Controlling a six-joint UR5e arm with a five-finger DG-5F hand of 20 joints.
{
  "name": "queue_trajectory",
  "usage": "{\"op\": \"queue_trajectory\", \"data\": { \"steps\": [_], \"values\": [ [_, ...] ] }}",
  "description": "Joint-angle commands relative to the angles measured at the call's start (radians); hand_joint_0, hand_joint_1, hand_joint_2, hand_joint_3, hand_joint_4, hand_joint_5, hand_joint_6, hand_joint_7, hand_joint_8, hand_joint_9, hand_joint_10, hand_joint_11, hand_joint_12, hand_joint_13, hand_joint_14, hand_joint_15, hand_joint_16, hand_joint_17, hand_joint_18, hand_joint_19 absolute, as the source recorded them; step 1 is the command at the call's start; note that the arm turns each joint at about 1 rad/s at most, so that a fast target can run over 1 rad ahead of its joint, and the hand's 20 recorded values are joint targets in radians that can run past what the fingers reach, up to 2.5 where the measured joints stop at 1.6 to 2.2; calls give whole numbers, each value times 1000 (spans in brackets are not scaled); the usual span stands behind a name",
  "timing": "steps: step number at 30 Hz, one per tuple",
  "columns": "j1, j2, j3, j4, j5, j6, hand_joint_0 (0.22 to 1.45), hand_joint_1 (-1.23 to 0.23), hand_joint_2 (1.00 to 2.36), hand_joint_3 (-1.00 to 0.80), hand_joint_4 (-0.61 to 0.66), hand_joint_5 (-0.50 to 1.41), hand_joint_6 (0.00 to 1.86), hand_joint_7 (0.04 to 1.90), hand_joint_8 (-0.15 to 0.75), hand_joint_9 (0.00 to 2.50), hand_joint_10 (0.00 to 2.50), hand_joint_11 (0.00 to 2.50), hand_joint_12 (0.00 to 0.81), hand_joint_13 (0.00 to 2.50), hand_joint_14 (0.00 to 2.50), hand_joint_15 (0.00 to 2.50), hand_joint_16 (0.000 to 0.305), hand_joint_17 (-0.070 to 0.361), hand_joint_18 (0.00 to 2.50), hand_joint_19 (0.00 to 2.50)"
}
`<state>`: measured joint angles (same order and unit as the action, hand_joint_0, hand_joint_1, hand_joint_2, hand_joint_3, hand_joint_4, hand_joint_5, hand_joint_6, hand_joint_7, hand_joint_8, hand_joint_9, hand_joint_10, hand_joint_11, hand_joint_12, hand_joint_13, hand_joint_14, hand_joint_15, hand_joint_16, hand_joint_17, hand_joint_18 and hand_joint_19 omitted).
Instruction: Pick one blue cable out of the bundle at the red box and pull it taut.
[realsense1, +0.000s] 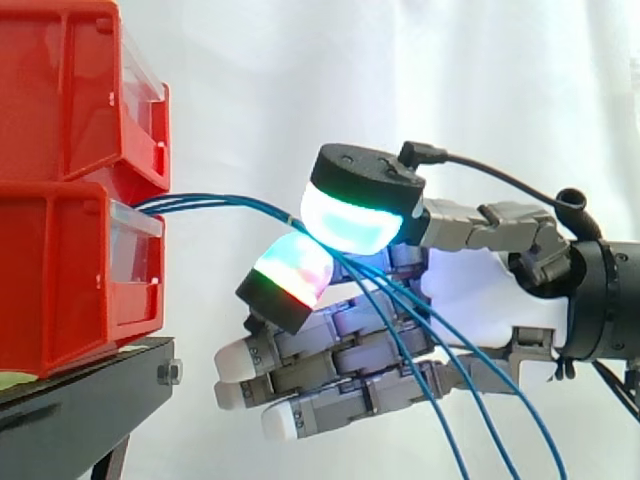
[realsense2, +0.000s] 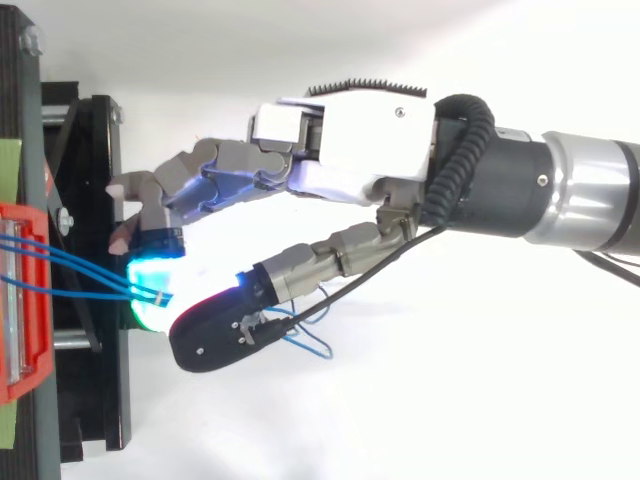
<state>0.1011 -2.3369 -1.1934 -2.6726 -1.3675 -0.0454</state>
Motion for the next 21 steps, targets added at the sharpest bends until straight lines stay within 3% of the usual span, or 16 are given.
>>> {"op": "queue_trajectory", "data": {
  "steps": [1,13,21],
  "values": [
    [0,18,0,-39,1,-2,691,-888,1027,-60,63,-203,901,1130,357,542,7,317,400,251,0,28,59,134,408,118],
    [0,18,0,-53,-4,7,787,-977,1018,-271,139,-209,890,1080,341,524,10,323,396,264,0,14,59,134,431,94],
    [0,18,1,-53,1,21,734,-1004,1000,-500,159,-218,881,1077,336,501,10,322,398,256,0,6,60,134,450,66]
  ]
}}
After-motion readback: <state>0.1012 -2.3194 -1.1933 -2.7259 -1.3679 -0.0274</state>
